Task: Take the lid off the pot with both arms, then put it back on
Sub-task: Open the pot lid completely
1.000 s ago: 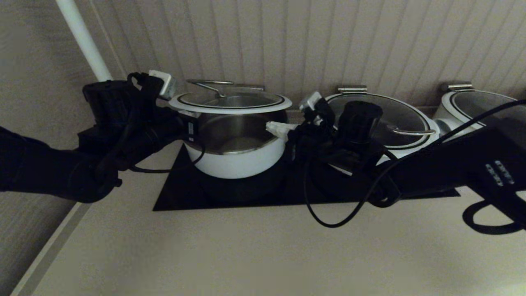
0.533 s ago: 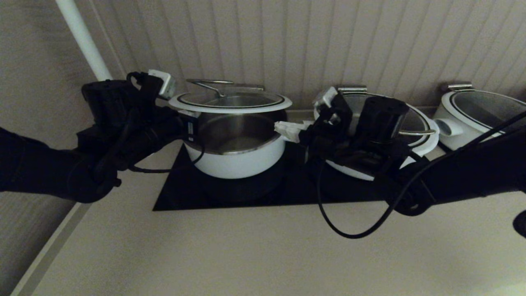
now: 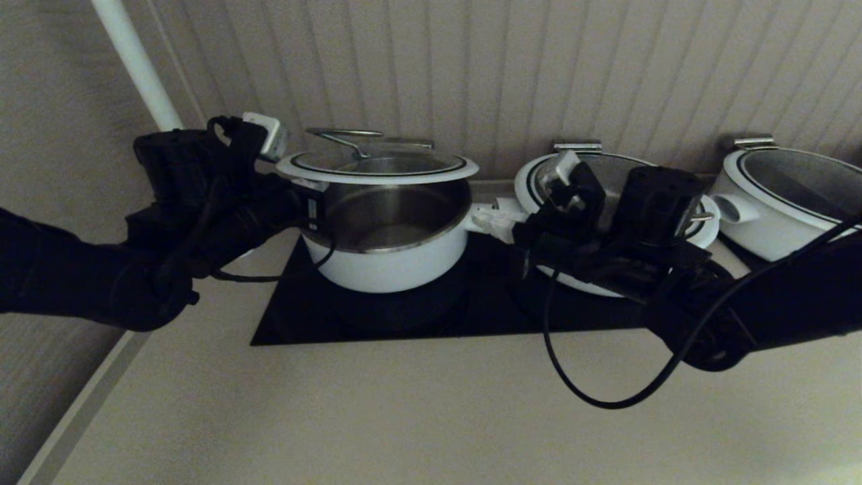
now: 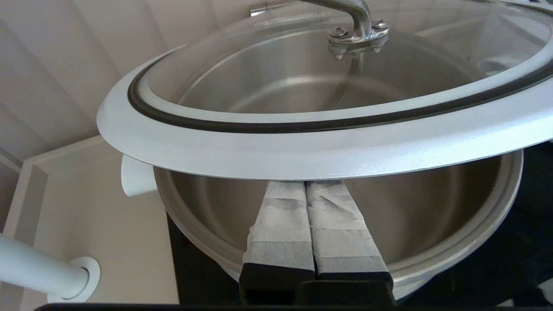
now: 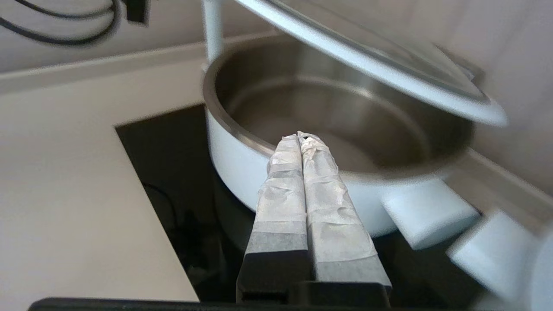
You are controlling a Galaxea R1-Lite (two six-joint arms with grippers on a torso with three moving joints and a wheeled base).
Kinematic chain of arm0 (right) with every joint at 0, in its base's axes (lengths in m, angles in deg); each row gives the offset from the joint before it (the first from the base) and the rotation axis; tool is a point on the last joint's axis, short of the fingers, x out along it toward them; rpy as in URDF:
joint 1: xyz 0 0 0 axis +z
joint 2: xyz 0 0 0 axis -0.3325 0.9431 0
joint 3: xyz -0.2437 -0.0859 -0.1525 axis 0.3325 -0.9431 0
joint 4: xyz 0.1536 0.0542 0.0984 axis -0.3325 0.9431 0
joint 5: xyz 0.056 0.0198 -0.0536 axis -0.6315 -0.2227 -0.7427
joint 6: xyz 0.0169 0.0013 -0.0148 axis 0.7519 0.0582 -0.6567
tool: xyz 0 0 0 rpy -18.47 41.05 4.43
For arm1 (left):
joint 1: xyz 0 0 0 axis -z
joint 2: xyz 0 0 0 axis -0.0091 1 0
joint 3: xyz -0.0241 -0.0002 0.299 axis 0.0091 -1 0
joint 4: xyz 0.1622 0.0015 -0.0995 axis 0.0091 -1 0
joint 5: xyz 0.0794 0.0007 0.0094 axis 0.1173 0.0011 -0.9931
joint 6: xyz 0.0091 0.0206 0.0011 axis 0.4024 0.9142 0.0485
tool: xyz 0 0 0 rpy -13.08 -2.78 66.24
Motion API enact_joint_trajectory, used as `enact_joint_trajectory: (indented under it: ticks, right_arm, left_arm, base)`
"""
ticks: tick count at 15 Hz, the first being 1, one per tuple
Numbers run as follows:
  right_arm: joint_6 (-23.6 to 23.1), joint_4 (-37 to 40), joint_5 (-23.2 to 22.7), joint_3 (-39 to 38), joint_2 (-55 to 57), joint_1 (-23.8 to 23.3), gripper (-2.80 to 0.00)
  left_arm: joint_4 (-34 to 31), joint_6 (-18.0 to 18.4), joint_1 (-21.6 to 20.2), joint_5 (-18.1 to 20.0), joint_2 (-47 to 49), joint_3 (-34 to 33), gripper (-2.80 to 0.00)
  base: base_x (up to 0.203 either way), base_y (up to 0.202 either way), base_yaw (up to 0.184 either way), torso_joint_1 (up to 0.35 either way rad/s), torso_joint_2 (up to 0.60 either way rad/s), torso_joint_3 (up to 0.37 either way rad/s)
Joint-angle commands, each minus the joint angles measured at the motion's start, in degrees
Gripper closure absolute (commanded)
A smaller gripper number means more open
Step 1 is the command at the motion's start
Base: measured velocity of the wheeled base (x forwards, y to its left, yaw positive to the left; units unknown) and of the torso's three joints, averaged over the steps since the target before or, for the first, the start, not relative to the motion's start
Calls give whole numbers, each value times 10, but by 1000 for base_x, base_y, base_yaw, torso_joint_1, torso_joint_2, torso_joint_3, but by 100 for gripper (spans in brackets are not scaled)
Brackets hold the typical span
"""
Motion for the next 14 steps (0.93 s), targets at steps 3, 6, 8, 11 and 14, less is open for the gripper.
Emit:
enact_joint_trajectory:
  ticks: [3, 6, 8, 11, 14]
  right_arm:
    - [-2, 26, 77, -38, -37, -25, 0]
    - [-2, 53, 130, -49, -64, -32, 0]
    - [-2, 85, 173, -52, -91, -33, 0]
    - [-2, 119, 210, -59, -136, -33, 0]
    - [-2, 156, 245, -71, -189, -33, 0]
  left_arm:
    - [2, 0, 0, 1, 2, 8, 0]
    - [2, 0, 0, 1, 1, 8, 0]
    - [2, 0, 0, 1, 0, 7, 0]
    - [2, 0, 0, 1, 0, 8, 0]
    - [2, 0, 0, 1, -1, 7, 0]
  base:
    - [0, 0, 0, 0, 0, 0]
    - [0, 0, 0, 0, 0, 0]
    - [0, 0, 0, 0, 0, 0]
    - [0, 0, 0, 0, 0, 0]
    - [0, 0, 0, 0, 0, 0]
